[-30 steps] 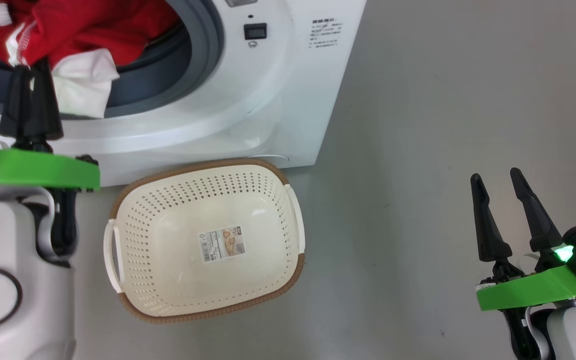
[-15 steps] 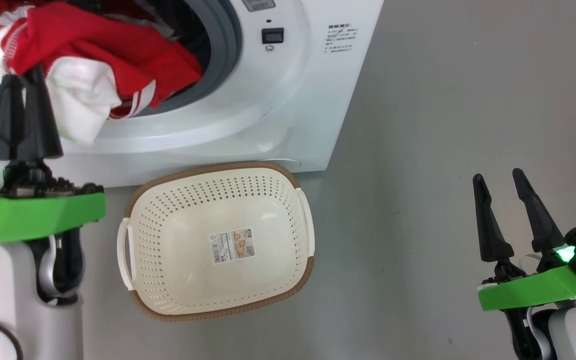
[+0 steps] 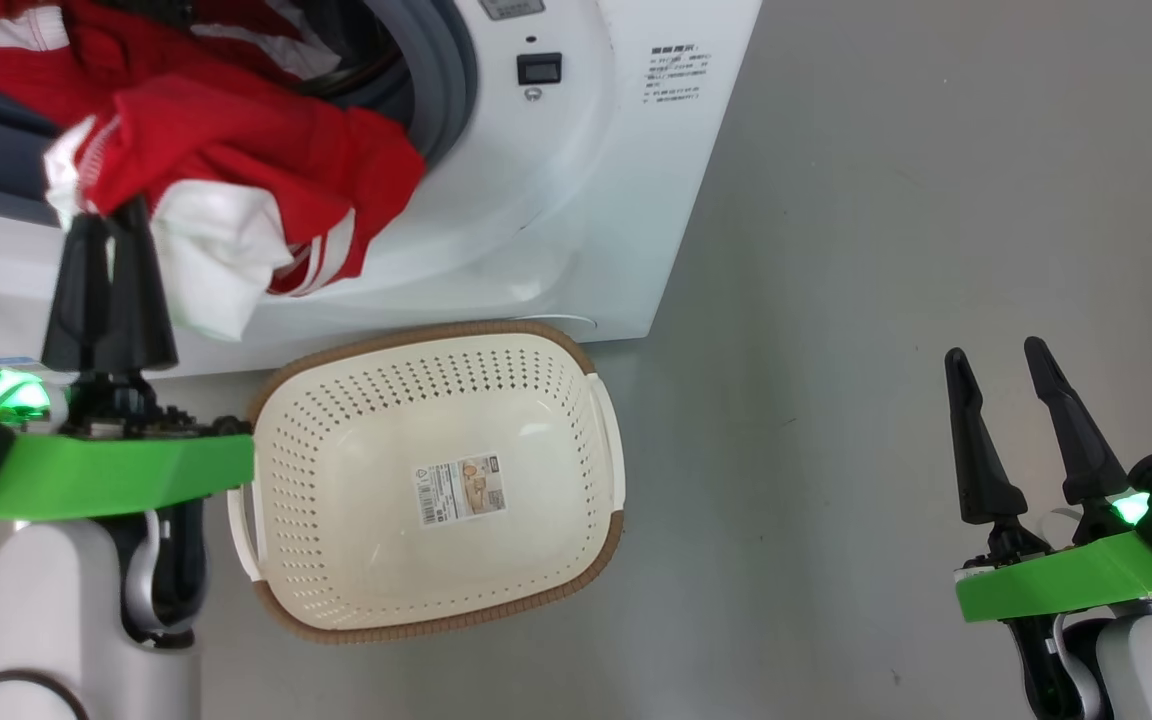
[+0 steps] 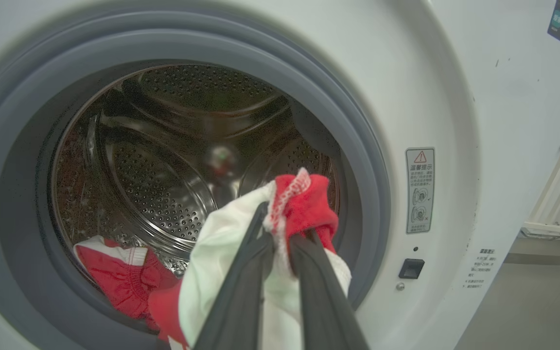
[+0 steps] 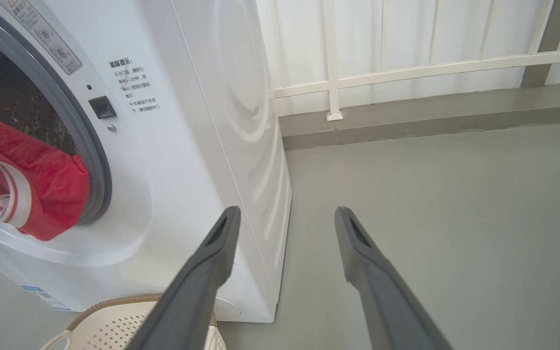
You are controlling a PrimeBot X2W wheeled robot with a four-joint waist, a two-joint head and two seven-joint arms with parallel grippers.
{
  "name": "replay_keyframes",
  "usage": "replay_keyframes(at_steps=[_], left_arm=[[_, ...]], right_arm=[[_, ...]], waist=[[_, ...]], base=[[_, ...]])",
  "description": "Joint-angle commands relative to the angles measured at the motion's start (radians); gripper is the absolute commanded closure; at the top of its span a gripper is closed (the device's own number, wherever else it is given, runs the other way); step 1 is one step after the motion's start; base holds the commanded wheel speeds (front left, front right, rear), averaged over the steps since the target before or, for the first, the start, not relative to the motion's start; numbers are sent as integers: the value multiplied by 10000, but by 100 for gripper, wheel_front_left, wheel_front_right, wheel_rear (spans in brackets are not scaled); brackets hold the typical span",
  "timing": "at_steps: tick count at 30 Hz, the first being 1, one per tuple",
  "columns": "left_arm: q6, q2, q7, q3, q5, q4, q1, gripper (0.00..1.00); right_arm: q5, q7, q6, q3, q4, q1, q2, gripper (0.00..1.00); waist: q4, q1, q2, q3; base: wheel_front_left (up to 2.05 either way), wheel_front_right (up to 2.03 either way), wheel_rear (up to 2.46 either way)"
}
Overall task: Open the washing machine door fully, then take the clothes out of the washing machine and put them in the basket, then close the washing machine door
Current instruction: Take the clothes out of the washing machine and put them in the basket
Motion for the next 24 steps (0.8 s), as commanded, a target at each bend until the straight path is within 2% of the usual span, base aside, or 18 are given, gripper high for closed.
replay_keyframes(at_steps=[1,15,24], left_arm=[[-57,226,-47,169,67,-27,241,100],[-57,75,-47,-1055,67,2462,742,100],[-57,130,-47,-1622,2,4306,187,100]], right_arm=[[33,-65,63,208,-229,142,-99,0],[53,-65,63,313,-286,-15,-1,0],[50,-65,63,395,-355,-276,29,0]], waist=[[-28,0,-1,38],[-171,0,-1,505],[-291,0,-1,1088]], base=[[0,0,0],[0,0,0],[0,0,0]])
